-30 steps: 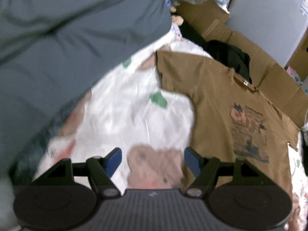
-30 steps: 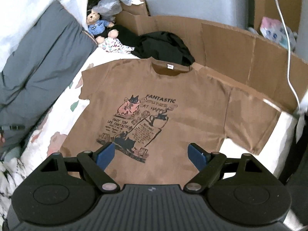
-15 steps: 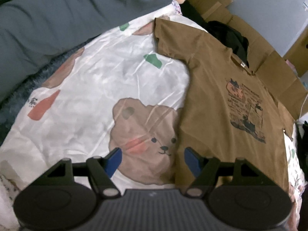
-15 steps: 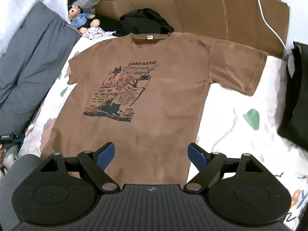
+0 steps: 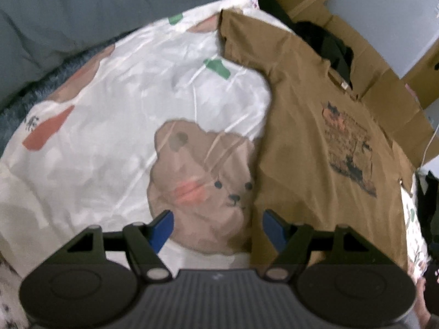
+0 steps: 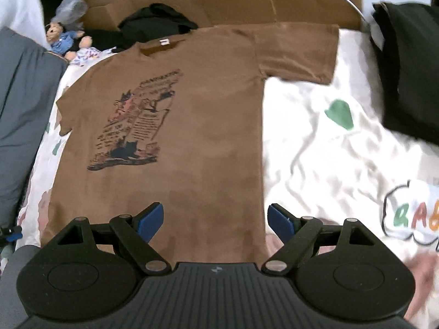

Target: Fold clothes

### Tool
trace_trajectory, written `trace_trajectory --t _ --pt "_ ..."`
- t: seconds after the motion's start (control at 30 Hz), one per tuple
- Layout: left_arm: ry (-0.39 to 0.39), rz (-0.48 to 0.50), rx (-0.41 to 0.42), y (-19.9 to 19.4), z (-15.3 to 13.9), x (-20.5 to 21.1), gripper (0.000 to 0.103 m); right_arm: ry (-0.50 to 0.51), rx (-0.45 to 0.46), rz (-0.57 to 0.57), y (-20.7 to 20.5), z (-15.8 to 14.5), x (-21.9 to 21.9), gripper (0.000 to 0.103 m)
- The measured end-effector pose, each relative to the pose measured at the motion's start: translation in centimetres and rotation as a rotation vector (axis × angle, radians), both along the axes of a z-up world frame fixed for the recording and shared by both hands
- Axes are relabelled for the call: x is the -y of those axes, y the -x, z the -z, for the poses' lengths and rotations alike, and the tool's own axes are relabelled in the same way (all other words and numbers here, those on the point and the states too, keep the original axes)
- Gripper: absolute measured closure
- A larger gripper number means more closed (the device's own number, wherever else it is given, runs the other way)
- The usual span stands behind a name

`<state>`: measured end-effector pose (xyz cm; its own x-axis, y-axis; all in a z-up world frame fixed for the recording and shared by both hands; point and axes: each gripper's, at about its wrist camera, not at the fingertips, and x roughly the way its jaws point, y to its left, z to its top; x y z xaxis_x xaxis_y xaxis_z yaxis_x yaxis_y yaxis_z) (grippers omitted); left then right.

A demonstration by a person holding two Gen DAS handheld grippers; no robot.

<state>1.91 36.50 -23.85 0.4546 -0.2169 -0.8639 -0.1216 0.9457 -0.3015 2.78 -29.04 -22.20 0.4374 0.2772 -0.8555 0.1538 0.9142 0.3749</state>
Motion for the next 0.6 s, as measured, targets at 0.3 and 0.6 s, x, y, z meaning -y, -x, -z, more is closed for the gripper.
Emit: trace_trajectory --t 0.3,0.6 --pt "0.009 -0.038 -0.038 2.5 2.4 2.3 0.03 -0.02 -0.055 -0.03 3.9 2.9 2.7 0.017" --pt "0.12 -0.114 -0.05 3.5 4.8 1.3 0.042 -0.023 -0.142 -0.119 5.6 5.9 1.2 0.021"
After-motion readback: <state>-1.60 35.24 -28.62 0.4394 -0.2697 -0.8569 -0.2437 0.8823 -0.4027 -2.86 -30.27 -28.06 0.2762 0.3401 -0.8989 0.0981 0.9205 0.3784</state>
